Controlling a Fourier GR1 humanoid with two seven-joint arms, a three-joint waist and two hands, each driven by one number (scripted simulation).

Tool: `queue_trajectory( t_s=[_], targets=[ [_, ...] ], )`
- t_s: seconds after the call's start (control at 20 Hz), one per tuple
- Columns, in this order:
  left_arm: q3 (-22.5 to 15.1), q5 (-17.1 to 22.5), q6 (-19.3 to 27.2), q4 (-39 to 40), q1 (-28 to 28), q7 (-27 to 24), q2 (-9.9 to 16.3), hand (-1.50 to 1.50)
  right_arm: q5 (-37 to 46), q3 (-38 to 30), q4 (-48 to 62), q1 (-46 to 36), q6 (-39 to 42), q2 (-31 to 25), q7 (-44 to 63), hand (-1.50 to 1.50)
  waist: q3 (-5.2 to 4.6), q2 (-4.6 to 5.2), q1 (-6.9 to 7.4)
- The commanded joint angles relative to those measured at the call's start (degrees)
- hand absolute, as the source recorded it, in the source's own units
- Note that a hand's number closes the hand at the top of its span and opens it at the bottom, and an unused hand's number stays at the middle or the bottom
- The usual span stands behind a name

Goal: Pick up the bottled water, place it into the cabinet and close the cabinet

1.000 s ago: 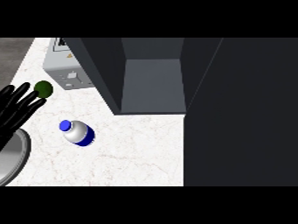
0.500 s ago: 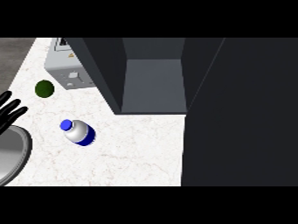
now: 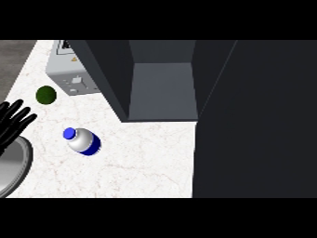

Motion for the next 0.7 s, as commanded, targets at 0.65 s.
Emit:
queue_trajectory(
  t_s=[0.65],
  targets=[
    [-2.70, -30.92, 0.70, 36.31, -12.62, -28.43, -4.88, -1.50, -0.32, 0.26, -5.31, 10.59, 3.20, -3.06, -7.36, -1.50, -0.09, 0.26, -0.83]
  ],
)
